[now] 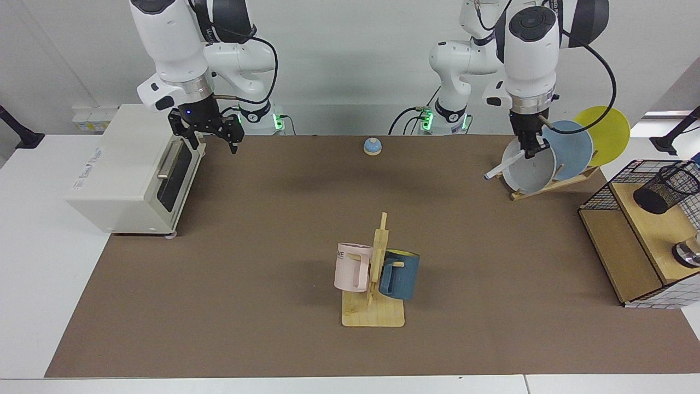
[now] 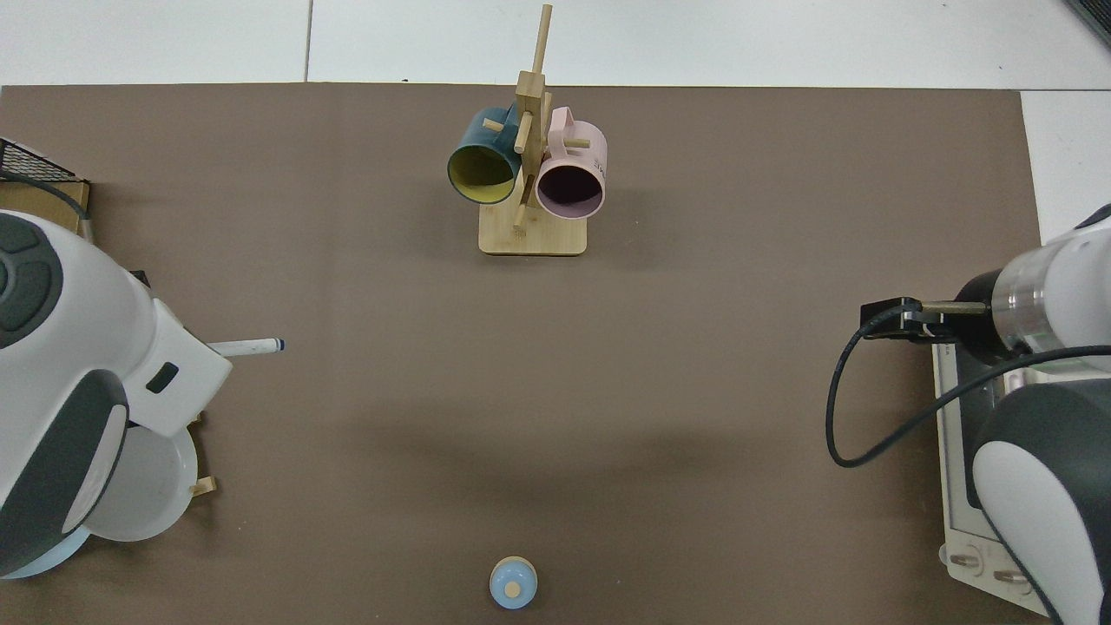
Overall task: Put markers into pen holder
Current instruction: 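Carry the marker away with the left gripper while the right gripper retracts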
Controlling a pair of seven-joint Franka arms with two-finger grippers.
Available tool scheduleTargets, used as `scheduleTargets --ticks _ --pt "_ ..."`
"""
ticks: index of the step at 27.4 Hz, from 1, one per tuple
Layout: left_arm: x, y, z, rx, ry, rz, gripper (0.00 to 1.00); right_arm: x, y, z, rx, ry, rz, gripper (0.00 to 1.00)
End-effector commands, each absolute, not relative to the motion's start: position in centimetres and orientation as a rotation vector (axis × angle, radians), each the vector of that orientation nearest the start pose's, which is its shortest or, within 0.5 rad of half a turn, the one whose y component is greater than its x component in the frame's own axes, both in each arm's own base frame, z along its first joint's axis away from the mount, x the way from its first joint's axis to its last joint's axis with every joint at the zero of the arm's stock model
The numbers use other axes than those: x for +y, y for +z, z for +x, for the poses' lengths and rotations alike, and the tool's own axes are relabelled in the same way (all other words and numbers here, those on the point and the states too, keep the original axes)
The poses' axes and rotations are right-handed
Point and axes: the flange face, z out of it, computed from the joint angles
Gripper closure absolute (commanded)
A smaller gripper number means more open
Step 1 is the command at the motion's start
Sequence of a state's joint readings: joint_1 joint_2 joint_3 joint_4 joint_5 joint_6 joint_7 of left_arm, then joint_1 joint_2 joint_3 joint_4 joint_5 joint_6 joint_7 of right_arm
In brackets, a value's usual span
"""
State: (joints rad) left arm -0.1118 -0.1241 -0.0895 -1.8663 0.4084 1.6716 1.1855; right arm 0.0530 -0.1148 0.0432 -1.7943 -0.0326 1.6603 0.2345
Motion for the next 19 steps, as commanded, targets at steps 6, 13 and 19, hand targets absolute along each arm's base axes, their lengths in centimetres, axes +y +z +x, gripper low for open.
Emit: scheduleTargets --ticks 6,13,19 --pt "-1.3 58.5 51.8 1.796 0.507 -1.853 1.0 2.1 60.7 54.6 0.111 0.03 -3.158 0.0" --pt "2.6 59.5 52.7 1.791 0.587 -1.714 1.0 2.2 61.9 56.0 0.161 -0.017 -3.136 0.0" --pt "5.6 61.1 53.7 1.805 0.663 -1.521 1.0 2.8 61.6 55.8 0.26 -0.015 -3.145 0.0"
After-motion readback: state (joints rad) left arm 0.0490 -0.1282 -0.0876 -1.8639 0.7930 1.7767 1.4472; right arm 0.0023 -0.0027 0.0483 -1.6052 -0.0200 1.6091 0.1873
